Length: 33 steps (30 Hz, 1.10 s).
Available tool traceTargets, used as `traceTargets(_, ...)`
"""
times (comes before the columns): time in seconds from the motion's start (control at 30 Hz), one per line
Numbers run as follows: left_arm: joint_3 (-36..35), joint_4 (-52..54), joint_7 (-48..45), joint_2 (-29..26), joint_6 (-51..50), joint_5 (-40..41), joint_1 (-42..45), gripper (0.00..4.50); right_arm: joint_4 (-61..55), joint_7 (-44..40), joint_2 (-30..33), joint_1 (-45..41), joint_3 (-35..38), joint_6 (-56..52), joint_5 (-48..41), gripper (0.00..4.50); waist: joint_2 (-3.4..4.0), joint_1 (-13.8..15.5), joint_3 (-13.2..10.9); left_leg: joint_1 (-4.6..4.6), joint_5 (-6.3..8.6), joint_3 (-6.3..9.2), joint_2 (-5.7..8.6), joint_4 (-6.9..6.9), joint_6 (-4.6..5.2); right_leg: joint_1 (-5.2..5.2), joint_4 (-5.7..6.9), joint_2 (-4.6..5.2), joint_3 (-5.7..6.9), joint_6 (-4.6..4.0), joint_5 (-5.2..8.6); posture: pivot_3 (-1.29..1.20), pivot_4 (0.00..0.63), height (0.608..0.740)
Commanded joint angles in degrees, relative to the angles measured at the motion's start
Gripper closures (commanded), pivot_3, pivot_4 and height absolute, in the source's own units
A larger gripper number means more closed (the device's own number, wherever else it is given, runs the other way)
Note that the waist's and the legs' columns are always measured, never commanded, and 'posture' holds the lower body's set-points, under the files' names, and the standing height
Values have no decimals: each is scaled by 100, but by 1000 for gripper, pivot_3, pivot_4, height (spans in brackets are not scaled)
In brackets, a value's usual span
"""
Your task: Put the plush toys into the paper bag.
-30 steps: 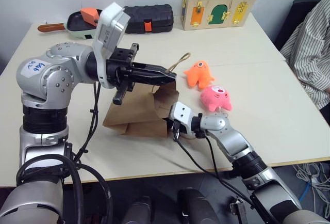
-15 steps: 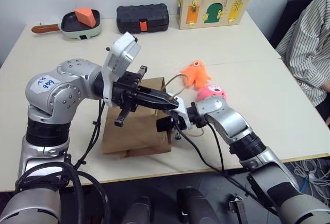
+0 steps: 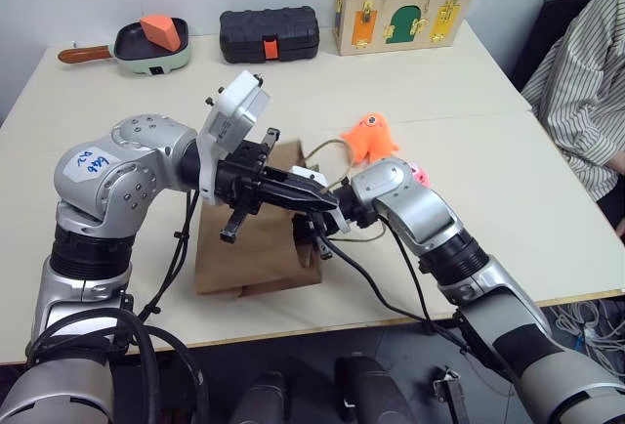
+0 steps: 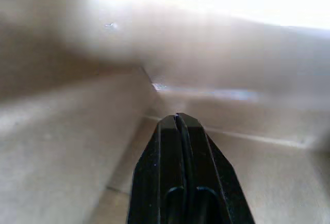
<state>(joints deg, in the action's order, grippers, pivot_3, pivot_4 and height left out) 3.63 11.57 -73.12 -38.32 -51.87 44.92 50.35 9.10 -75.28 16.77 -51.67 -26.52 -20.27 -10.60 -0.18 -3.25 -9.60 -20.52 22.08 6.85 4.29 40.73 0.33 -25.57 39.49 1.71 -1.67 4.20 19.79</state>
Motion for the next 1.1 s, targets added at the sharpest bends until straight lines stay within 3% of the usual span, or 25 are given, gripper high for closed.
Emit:
traceTargets(0.03,-23,101,68,-32,77,-7,-6,4500,-67,201,-11,16,-189,1234,543,4475,0,-4,0,0,0,0,0,0,0,0,0,0,0,0,0,0,150,740)
traceTargets(0.37,-123,23,123,11,-85,164,211,4500,1612,857,-743,68,82,2537,800,4475,0,-47,0,0,0,-2,0,-1,0,-2,2,-1,2,0,0,0,150,740)
traceTargets(0.6,-214,34,213,0,-207,296,281,4500,1997,1074,-1023,458,-21,2828,988,4475,0,-79,0,0,0,1,0,-1,0,-2,3,0,5,0,0,0,150,740)
traceTargets(0.87,-65,44,185,21,-82,248,185,4500,1522,1009,-1415,297,-11,2391,894,4475,1,-170,0,1,-1,7,-1,-1,-1,-3,7,-3,8,0,0,0,150,740)
traceTargets(1.1,64,18,203,161,87,155,139,4500,2609,1815,-1836,22,-229,2423,1597,4475,2,-159,0,7,-1,9,-1,-2,-3,-3,10,-3,10,0,0,0,150,740)
